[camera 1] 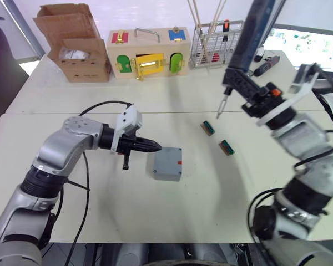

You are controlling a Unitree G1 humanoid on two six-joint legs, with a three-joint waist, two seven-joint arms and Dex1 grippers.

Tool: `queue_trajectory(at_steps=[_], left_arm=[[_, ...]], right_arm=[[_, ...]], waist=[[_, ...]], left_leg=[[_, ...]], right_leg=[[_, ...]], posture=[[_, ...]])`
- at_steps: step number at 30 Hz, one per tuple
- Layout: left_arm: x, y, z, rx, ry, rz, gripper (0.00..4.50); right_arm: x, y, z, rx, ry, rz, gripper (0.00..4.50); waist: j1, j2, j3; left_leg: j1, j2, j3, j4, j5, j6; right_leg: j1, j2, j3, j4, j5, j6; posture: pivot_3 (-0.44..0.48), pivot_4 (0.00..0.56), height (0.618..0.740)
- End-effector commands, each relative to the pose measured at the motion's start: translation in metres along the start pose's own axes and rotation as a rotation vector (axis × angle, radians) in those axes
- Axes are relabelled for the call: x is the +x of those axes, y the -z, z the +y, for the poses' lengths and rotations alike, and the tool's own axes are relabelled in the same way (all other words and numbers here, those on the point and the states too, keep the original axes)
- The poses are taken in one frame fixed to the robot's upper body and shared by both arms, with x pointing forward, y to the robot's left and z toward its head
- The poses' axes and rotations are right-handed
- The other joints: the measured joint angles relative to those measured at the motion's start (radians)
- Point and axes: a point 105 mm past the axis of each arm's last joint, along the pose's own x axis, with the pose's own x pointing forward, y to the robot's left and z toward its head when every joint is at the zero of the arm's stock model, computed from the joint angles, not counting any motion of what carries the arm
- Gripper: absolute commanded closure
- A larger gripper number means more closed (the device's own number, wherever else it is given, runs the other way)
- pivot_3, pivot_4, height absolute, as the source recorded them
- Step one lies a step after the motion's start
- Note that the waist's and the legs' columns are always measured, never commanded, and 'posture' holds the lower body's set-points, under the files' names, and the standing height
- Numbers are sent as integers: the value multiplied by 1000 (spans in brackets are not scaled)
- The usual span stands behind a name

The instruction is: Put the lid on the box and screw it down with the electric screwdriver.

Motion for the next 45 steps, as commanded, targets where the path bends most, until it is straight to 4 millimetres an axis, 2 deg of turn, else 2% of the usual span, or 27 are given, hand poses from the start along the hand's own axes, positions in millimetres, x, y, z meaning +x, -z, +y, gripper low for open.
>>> queue_trajectory(at_steps=[1, 4, 8, 11, 16, 19, 24, 26, 27, 30, 32, 35, 38, 45], left_arm=[[-3, -6, -4, 23, 21, 14, 4500], [-3, -3, -8, 17, 39, 29, 4500], [-4, -3, -8, 12, 36, 33, 4500], [-4, -2, -10, 4, 38, 37, 4500], [-5, 1, -12, -8, 39, 49, 4500], [-7, -1, -10, -5, 31, 50, 4500], [-2, -5, -12, 29, 45, 28, 4500], [0, -6, -14, 36, 52, 22, 4500], [1, -8, -18, 53, 63, 18, 4500], [5, -16, -23, 87, 74, -10, 4500], [8, -19, -24, 97, 67, -26, 4500], [14, -19, -25, 97, 57, -56, 4500], [18, -14, -29, 81, 44, -66, 4500], [23, -9, -40, 37, 8, -92, 4500]], right_arm=[[8, -14, 40, -178, -113, -156, 2607], [14, 3, 54, -253, -170, -146, 2607], [13, 21, 58, -409, -193, -127, 2607], [11, 31, 58, -449, -191, -122, 2607], [4, 38, 52, -393, -172, -98, 2607], [-4, 26, 43, -356, -151, -57, 2607], [-35, -18, 17, -309, -58, 109, 2607], [-45, -23, 12, -300, -30, 193, 2607], [-60, -24, 0, -306, 22, 342, 2607], [-100, -29, -21, -272, 168, 699, 2607], [-118, -30, -29, -229, 240, 839, 2607], [-143, -28, -60, -133, 442, 991, 2607], [-155, -27, -88, -112, 594, 1043, 2607], [-161, -12, -120, -111, 705, 1161, 2607]], waist=[[0, 0, 0], [-5, 0, 0], [-11, 0, 0], [-19, 0, 0], [-25, 0, 0], [-20, 0, 0], [-6, 1, 1], [-1, 1, 1], [0, 1, 1], [9, 2, 2], [9, 1, 3], [4, 1, 3], [3, 1, 3], [8, 2, 2]], left_leg=[[0, 0, 0, 0, 0, -1], [0, 0, 0, -1, 1, -1], [0, 0, -1, -1, 1, -2], [0, 0, -1, -1, 1, -2], [1, 0, -2, -1, 1, -2], [1, 0, -2, -1, 1, -2], [1, -1, -2, 0, 1, -1], [1, -1, -2, 0, -1, 2], [1, 0, -2, -1, -3, 5], [1, 0, 0, -1, -4, 8], [2, 1, -1, 0, -5, 9], [4, 1, 0, 1, -5, 9], [6, 2, 2, 1, -5, 9], [4, 2, 2, 1, -5, 9]], right_leg=[[0, 0, 0, 0, 0, 0], [0, 1, 0, 0, 0, 0], [0, 1, -1, 0, 0, 0], [0, 1, -1, 0, 0, 0], [0, 1, -1, 1, 0, 0], [0, 1, -1, 1, 0, 0], [2, -2, -1, -2, 0, 0], [3, -2, -1, -3, 0, 0], [3, -1, -1, -4, 0, 0], [5, -1, -1, -5, 0, 0], [7, 0, -1, -6, 0, 0], [9, 1, 0, -5, 0, 0], [10, 1, 1, -5, 0, 0], [8, 1, 1, -5, 0, 0]], posture=[[0, 150, 740], [0, 150, 740], [0, 150, 740], [0, 150, 740], [0, 150, 740], [0, 150, 740], [0, 150, 740], [0, 150, 740], [0, 150, 740], [0, 150, 740], [0, 150, 740], [0, 150, 740], [0, 150, 740], [0, 150, 740]])
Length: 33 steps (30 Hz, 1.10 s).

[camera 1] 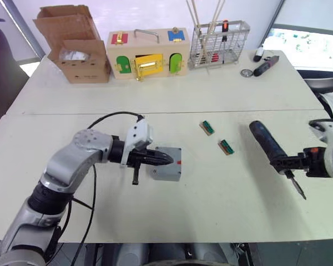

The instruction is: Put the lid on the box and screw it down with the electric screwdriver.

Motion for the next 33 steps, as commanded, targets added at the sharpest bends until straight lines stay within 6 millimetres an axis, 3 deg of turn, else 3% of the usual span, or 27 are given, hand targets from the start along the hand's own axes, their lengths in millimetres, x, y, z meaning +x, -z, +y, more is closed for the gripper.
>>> queue_trajectory(at_steps=[1, 12, 14, 18, 20, 33], left_arm=[[0, -8, -6, 22, -17, -32, 4500], [6, -6, -12, -13, -53, -56, 4500], [7, -5, -12, -15, -57, -60, 4500], [10, -5, -11, -14, -59, -69, 4500], [12, -6, -10, -14, -60, -73, 4500], [14, -3, -15, -31, -97, -85, 4500]], right_arm=[[3, -9, -4, -12, 29, 0, 2607], [20, 7, -11, -114, 82, 147, 2607], [21, 10, -13, -136, 91, 160, 1635], [22, 14, -12, -186, 90, 187, 406], [22, 12, -14, -215, 104, 196, 42], [40, -2, -22, -346, 77, 347, 42]], waist=[[2, 0, 0], [6, 0, 0], [6, 0, 0], [5, 0, 0], [5, 0, 0], [0, -1, -1]], left_leg=[[0, 0, 0, 0, 0, 0], [-1, -1, -1, 0, 0, 0], [-1, -1, -1, 0, 0, 0], [-1, -1, -1, 0, 0, 0], [-1, -1, -1, 0, 0, 0], [0, -1, -1, 0, 0, 0]], right_leg=[[0, 0, 0, 0, 0, 0], [-1, 0, -1, 0, 0, 0], [-1, 0, -1, 0, 0, 0], [-1, 0, -1, 0, 0, 0], [-1, 0, -1, 0, 0, 0], [-1, -1, -1, 0, 0, 0]], posture=[[0, 150, 740], [0, 150, 740], [0, 150, 740], [0, 150, 740], [0, 150, 740], [0, 150, 740]])
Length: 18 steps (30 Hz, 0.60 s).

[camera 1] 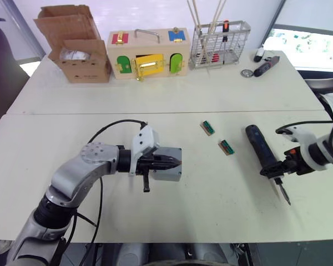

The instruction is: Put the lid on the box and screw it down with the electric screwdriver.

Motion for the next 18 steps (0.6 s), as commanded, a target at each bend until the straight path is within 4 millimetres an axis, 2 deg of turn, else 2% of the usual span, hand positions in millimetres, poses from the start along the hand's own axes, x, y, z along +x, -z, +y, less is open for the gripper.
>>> queue_trajectory(at_steps=[1, 6, 7, 8, 9, 14, 15, 18], left_arm=[[-1, -6, -7, 30, -12, -24, 4500], [-2, -4, -10, 15, -40, -32, 4500], [-2, -4, -11, 11, -45, -34, 4500], [-1, -3, -11, 10, -49, -35, 4500], [-1, -3, -11, 8, -53, -35, 4500], [0, -3, -9, 10, -62, -34, 4500], [0, -3, -8, 12, -63, -34, 4500], [0, -4, -6, 15, -64, -35, 4500]], right_arm=[[6, 4, -6, -57, 9, 75, 42], [8, 11, -6, -115, -21, 158, 42], [10, 13, -5, -116, -26, 172, 564], [11, 13, -5, -116, -25, 181, 756], [13, 14, -5, -128, -22, 192, 1151], [18, 22, -3, -146, -15, 226, 2375], [18, 24, -3, -150, -15, 231, 2585], [18, 31, -5, -160, -5, 244, 2591]], waist=[[1, -1, -1], [7, -3, -2], [7, -3, -2], [7, -3, -2], [7, -3, -2], [22, -4, -2], [25, -5, -2], [30, -6, -3]], left_leg=[[0, 0, 0, 0, 0, 0], [0, 0, -1, 1, 0, 0], [0, 0, -1, 1, 0, 0], [0, 0, -1, 1, 0, 0], [0, -1, -1, 1, 0, -1], [0, -1, -2, 0, 0, -1], [0, -1, -2, 0, 0, -1], [0, -1, -3, 0, 0, -1]], right_leg=[[0, 0, 0, 0, 0, 0], [1, -1, -1, 0, 0, 0], [1, -1, -1, 0, 0, 0], [1, -1, -1, 0, 0, 0], [1, -2, -1, 0, 0, 0], [1, -1, -2, 0, 0, 0], [1, -1, -2, 0, 0, 0], [1, -2, -2, -1, 0, 0]], posture=[[0, 150, 740], [0, 150, 740], [0, 150, 740], [0, 150, 740], [0, 150, 740], [0, 150, 740], [0, 150, 740], [0, 150, 740]])
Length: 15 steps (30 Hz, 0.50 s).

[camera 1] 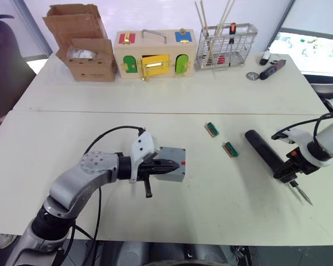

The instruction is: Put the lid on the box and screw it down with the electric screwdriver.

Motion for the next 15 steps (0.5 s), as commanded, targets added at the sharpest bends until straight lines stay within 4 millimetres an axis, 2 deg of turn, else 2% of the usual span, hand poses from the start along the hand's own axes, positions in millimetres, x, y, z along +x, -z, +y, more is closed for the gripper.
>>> queue_trajectory(at_steps=[1, 10, 13, 15], left_arm=[[-1, -11, 0, 43, 6, -32, 4500], [1, -13, 4, 57, 28, -29, 4500], [-1, -13, 6, 59, 32, -23, 4500], [-3, -13, 8, 58, 33, -17, 4500]], right_arm=[[15, 15, 11, -10, -60, 65, 2591], [17, 18, 23, -7, -84, 14, 2591], [7, 1, 19, 41, -63, -94, 2591], [-12, -19, 18, 139, -88, -219, 2591]], waist=[[1, 0, 0], [15, 0, 0], [17, -2, -1], [6, -2, -1]], left_leg=[[0, 0, 0, 0, 0, 0], [0, 0, -2, 0, 0, 0], [0, 0, -2, 0, 0, 0], [1, 0, -2, 0, 1, -1]], right_leg=[[0, 0, 0, 0, 0, 0], [0, 0, -2, 0, 0, 0], [1, 0, -2, 0, 0, 0], [1, 1, -1, 0, 0, -1]], posture=[[0, 150, 740], [0, 150, 740], [0, 150, 740], [0, 150, 740]])
